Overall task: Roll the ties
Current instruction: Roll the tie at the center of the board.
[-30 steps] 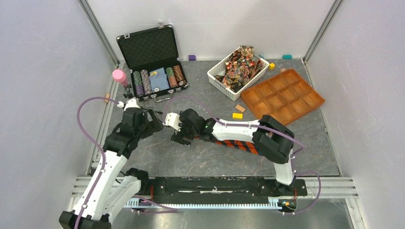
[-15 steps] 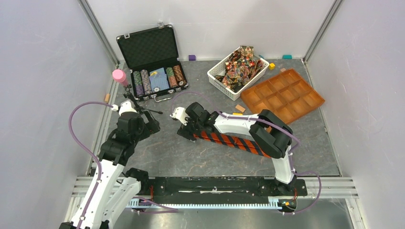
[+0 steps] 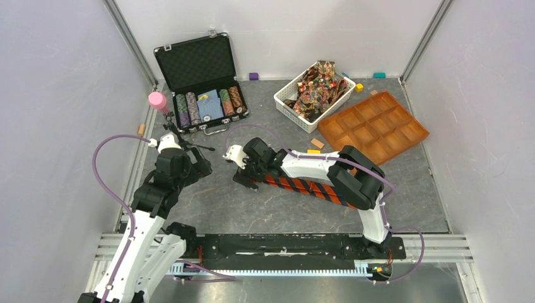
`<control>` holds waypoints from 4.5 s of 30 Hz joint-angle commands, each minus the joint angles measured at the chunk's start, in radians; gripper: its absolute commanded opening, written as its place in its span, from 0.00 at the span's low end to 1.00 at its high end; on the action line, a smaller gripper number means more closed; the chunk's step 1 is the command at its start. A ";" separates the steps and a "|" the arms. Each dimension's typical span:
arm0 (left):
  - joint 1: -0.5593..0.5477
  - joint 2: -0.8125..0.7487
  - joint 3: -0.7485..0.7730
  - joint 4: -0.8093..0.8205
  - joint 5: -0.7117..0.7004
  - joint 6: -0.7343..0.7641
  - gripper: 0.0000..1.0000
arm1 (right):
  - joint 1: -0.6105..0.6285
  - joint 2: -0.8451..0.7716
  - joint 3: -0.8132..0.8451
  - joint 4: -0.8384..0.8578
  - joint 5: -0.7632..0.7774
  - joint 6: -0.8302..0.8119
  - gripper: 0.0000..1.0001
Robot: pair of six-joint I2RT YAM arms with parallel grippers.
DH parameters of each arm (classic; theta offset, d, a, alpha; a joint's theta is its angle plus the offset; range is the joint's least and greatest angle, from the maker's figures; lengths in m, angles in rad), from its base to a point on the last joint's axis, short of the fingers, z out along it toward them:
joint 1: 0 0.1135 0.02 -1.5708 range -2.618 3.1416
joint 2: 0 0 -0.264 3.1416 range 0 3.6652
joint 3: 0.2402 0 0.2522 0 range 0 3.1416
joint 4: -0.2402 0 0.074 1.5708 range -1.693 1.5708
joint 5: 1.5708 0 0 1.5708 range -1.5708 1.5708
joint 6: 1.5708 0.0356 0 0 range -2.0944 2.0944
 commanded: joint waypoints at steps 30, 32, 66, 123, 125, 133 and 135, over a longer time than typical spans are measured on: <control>0.006 -0.002 -0.012 0.035 0.009 -0.013 1.00 | 0.013 0.054 -0.053 0.011 -0.103 -0.054 0.42; 0.006 0.004 -0.015 0.040 0.013 -0.013 1.00 | 0.021 0.023 -0.090 0.025 -0.124 -0.058 0.42; 0.007 0.018 -0.074 0.097 0.073 -0.102 1.00 | 0.070 -0.298 -0.140 0.109 0.034 0.201 0.98; -0.256 0.166 -0.442 0.685 0.317 -0.188 0.83 | -0.032 -0.383 -0.585 0.566 -0.078 1.118 0.37; -0.256 0.169 -0.449 0.697 0.328 -0.185 0.82 | -0.031 -0.376 -0.585 0.563 -0.070 1.119 0.36; -0.257 0.174 -0.476 0.747 0.372 -0.167 0.80 | -0.035 -0.339 -0.579 0.551 -0.045 1.120 0.33; -0.256 0.175 -0.481 0.759 0.382 -0.163 0.80 | -0.036 -0.328 -0.577 0.549 -0.042 1.116 0.33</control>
